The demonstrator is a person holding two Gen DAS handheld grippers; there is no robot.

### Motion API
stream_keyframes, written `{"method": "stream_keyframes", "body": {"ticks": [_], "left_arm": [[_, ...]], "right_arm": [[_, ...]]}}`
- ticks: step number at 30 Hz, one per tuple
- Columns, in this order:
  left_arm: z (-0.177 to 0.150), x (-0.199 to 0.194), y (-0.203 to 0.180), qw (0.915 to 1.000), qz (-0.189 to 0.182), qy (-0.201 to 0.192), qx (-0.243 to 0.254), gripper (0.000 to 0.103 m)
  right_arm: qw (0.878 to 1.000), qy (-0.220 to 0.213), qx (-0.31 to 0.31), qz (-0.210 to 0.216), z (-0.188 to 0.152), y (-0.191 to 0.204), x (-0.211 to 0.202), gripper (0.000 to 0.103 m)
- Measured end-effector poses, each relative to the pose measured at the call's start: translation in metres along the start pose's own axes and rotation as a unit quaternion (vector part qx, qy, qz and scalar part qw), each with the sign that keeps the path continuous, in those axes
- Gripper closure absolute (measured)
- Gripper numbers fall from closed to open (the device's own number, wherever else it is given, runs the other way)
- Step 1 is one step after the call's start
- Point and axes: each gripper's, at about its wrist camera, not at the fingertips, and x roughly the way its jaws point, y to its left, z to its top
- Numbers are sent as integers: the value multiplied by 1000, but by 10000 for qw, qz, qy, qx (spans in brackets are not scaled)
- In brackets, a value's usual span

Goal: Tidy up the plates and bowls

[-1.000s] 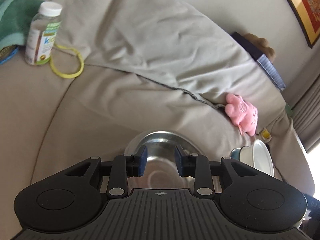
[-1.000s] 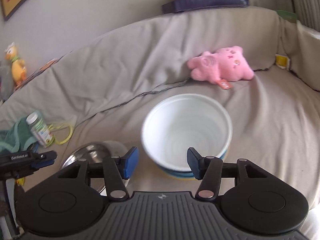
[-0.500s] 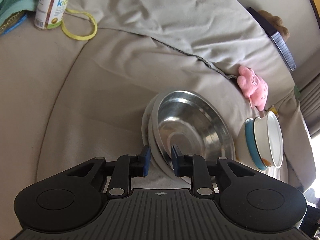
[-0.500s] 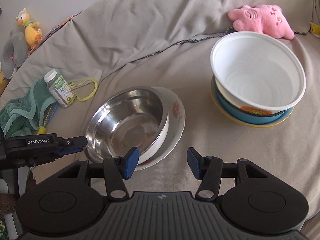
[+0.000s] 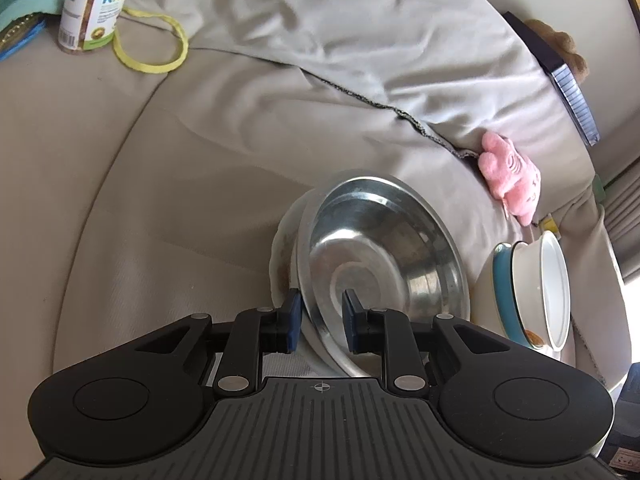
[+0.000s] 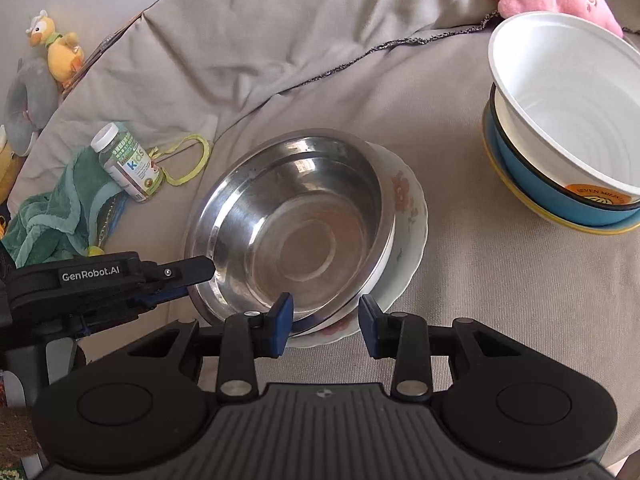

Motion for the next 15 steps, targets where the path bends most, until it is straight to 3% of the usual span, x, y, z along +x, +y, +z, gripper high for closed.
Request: {"method": "stream_keyframes", "body": {"ticks": [12,15], "left_arm": [[-1,7,-8,9995,-228,103,190,81],[0,-3,-10,9995,19,-208,253,81]], "right_arm": [[9989,-144,-62,-434,14,-10,-1,67],[9992,-102,-42,-397,12,-8,0,67]]}}
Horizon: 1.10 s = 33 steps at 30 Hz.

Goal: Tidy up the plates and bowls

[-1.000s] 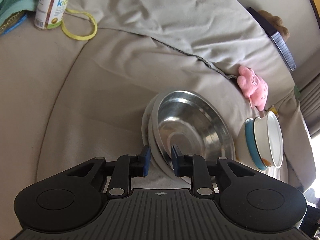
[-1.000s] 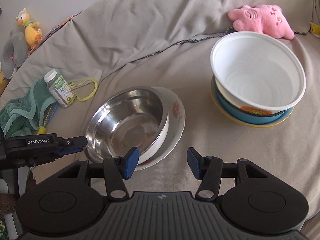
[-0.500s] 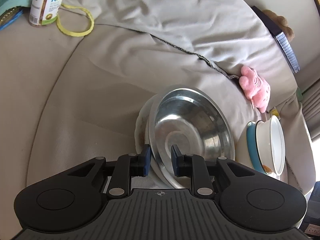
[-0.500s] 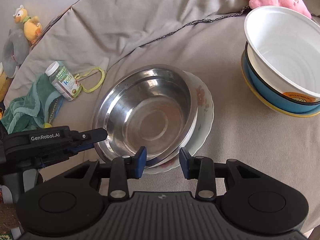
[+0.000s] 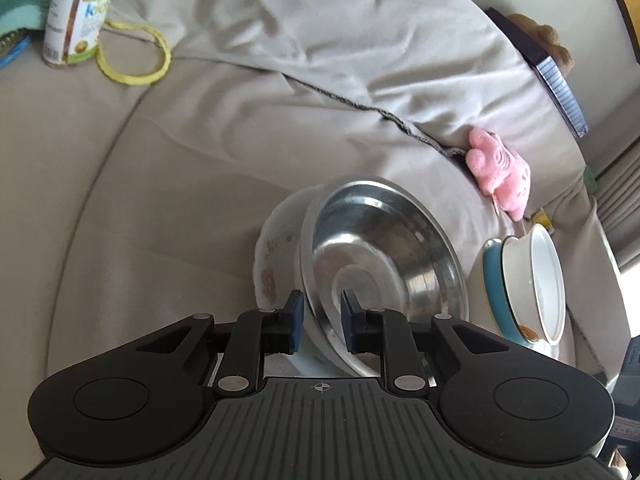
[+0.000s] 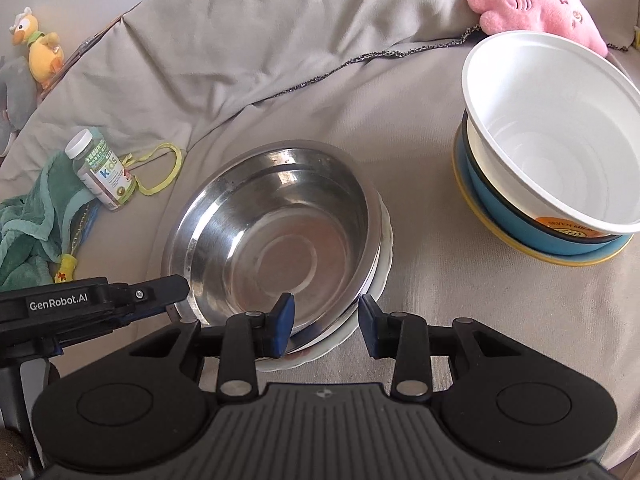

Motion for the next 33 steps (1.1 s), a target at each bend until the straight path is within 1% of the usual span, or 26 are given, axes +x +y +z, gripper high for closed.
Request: {"method": "stream_keyframes", "body": {"ticks": [2,3,5,6,9,10,11,12,13,14,15,17,18,19,20,22,24,25,27,29,31,33], "left_arm": [[1,-5,-3,9995,199,-196,133,81],[2,-5,-3,9994,224,-199,147,81],[2,0,-1,9997,218,-46,114,81],[1,4,-1,9996,257,31,118,77],[0,9,-2,9994,289,72,170,78],[-1,7,-5,9991,341,-15,247,79],[-2,2,-10,9983,411,-184,371,82],[-2,-5,-17,9969,429,-415,517,82],[-3,-15,-24,9949,338,-695,655,82],[-3,-26,-32,9926,150,-950,745,82],[-2,-33,-39,9908,-52,-1114,772,82],[1,-45,-63,9876,-528,-1239,813,82],[3,-47,-79,9856,-720,-1216,924,82],[4,-46,-94,9842,-837,-1160,1048,82],[5,-43,-118,9824,-938,-1058,1223,82],[7,-33,-159,9800,-1064,-816,1470,82],[8,-18,-196,9772,-1078,-602,1730,82],[8,-10,-211,9751,-1003,-563,1894,82],[8,8,-243,9687,-705,-493,2330,82],[7,26,-265,9629,-440,-383,2636,81],[6,42,-280,9584,-249,-225,2836,79],[4,58,-288,9551,-55,-50,2961,79]], "right_arm": [[10000,28,-21,-16,-2,2,2,67],[10000,48,-49,-36,-3,4,3,67],[9999,26,-127,-67,-5,7,3,67],[9999,39,-118,-36,-5,7,2,67],[9999,-9,-103,17,-3,0,-2,69],[9998,-74,-157,2,-3,-1,-6,69],[9996,-147,-236,59,-1,-2,-14,69],[9992,-175,-294,215,2,-4,-24,69],[9983,-213,-366,412,6,-8,-35,69],[9966,-311,-475,597,10,-13,-51,69],[9948,-461,-599,682,15,-18,-66,68],[9921,-813,-778,548,25,-34,-97,58],[9910,-998,-794,406,30,-45,-111,48],[9896,-1181,-786,252,34,-56,-123,40],[9873,-1380,-787,55,38,-67,-134,37],[9820,-1682,-772,-386,44,-89,-146,34],[9797,-1788,-632,-646,48,-112,-150,33],[9808,-1763,-521,-654,50,-123,-148,33],[9839,-1680,-223,-569,53,-147,-140,33],[9853,-1633,120,-491,56,-167,-127,33],[9859,-1571,462,-342,58,-185,-109,33],[9858,-1462,813,-136,58,-201,-85,34]]}}
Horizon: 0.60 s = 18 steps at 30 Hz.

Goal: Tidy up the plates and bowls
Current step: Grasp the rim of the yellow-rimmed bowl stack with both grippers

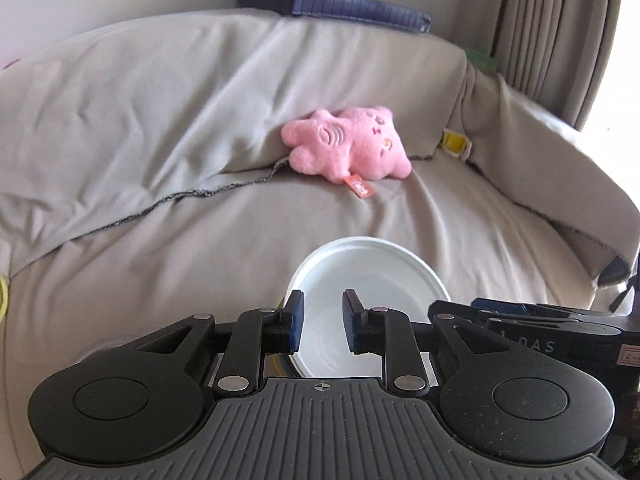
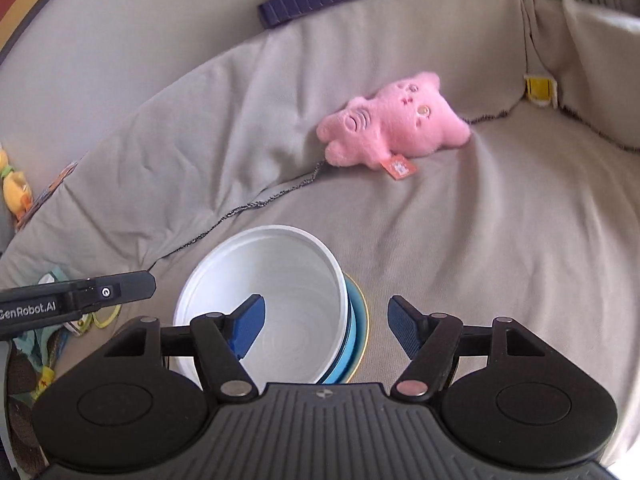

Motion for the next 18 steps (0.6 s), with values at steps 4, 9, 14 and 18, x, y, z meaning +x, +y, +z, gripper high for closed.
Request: {"method": "stream_keyframes", "body": {"ticks": [4,9,14,18], "left_arm": [[-2,17,2,9996,213,84,-175,79],[-6,28,8,9972,677,11,-328,79],[-11,19,-8,9945,984,-343,98,74],[-14,33,-13,9957,924,43,72,74]], "right_arm": [[9994,123,301,86,-10,-18,39,34],[9966,474,517,428,-26,-35,74,40],[9951,442,394,795,-32,-40,82,53],[9971,253,95,714,-31,-36,74,57]]}}
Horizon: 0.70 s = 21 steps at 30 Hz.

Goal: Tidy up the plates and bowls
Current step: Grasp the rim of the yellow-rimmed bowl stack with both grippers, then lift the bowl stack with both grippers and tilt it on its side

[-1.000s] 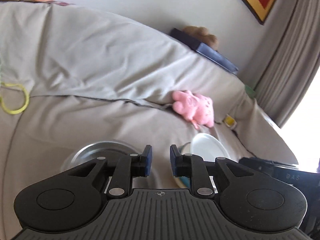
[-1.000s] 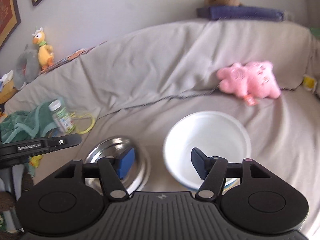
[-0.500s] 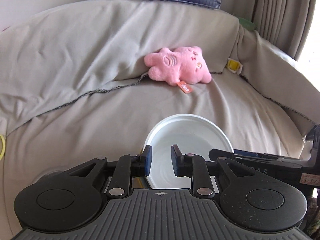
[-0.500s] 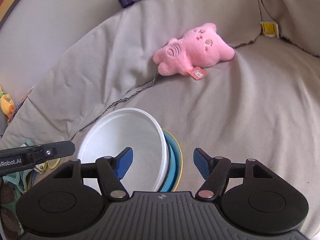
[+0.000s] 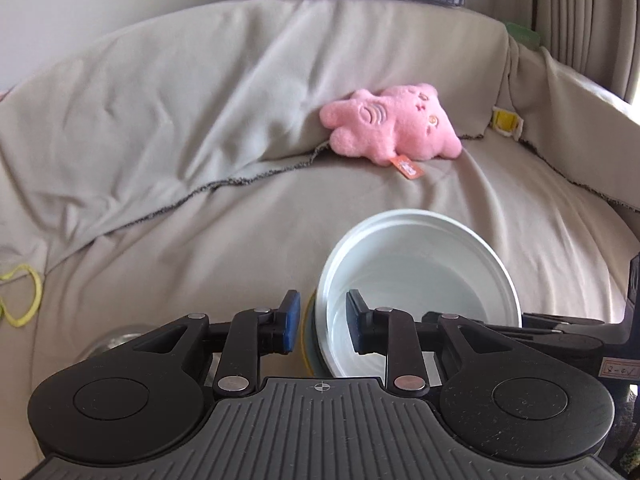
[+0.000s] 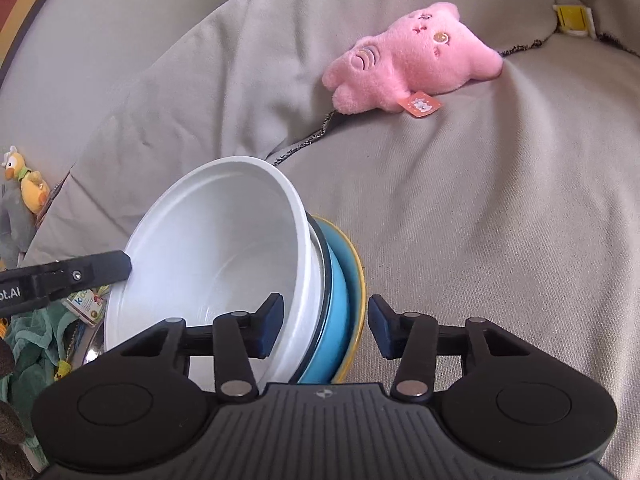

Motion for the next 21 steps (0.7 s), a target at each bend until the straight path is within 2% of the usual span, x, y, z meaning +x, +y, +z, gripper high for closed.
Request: {"method": "stream_keyframes", "body": {"ticks": [3,8,14,18,21], "left_arm": [[-2,9,-2,9998,209,64,-44,72],[-1,30,-4,9987,68,477,-184,73],[7,46,-4,9954,87,903,-320,73],[15,50,-11,9946,173,1006,-164,59],[16,56,-20,9929,367,1128,-19,61]], "right_arm": [[10000,32,35,-43,1,-4,0,58],[9999,74,52,-54,-2,-6,-5,58],[9999,117,35,-122,0,-8,-1,58],[9992,167,181,-307,-1,-20,2,58],[9986,273,448,-99,0,-31,5,58]]}}
